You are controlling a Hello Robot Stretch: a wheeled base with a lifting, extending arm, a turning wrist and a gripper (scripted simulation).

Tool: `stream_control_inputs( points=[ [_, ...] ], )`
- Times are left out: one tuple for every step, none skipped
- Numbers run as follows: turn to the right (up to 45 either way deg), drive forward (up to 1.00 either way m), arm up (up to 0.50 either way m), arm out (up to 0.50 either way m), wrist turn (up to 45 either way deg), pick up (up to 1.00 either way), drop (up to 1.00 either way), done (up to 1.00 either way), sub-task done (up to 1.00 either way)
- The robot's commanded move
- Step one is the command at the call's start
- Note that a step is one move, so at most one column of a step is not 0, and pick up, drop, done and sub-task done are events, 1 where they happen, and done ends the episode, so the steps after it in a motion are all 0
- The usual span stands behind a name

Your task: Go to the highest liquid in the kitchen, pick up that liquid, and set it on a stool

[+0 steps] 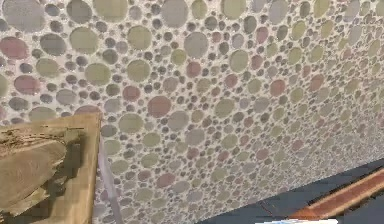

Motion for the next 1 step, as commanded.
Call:
stream_control_inputs(
  points=[
    [-45.0,0.00,0.00,0.00,0.0,0.00,0.00,0.00,0.00]
  ],
)
